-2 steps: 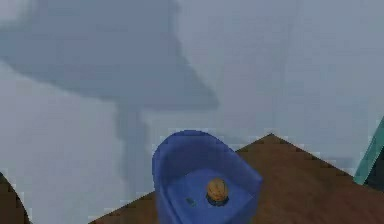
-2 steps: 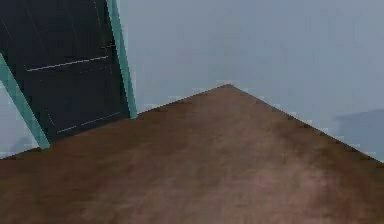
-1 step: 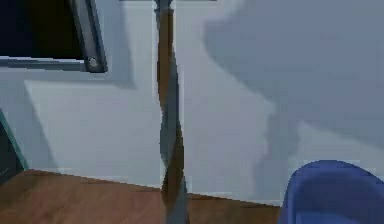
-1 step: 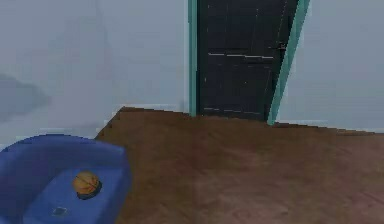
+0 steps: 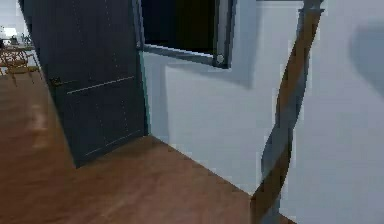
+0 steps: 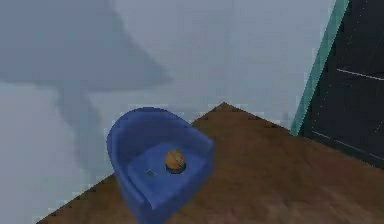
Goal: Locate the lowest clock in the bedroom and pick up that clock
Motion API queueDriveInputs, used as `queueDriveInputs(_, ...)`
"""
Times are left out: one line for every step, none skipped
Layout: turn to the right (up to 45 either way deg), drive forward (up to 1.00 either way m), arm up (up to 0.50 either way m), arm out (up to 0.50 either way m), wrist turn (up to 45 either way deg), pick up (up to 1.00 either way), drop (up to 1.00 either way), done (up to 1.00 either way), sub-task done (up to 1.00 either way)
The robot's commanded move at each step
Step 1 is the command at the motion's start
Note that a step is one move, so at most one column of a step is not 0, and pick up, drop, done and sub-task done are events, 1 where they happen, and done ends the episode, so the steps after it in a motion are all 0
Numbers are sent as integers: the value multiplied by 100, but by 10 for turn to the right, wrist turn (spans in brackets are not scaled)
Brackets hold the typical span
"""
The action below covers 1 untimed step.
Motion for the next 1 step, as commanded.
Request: queueDriveInputs(450, 0, 0, 0, 0, 0, 0, 0, 0)
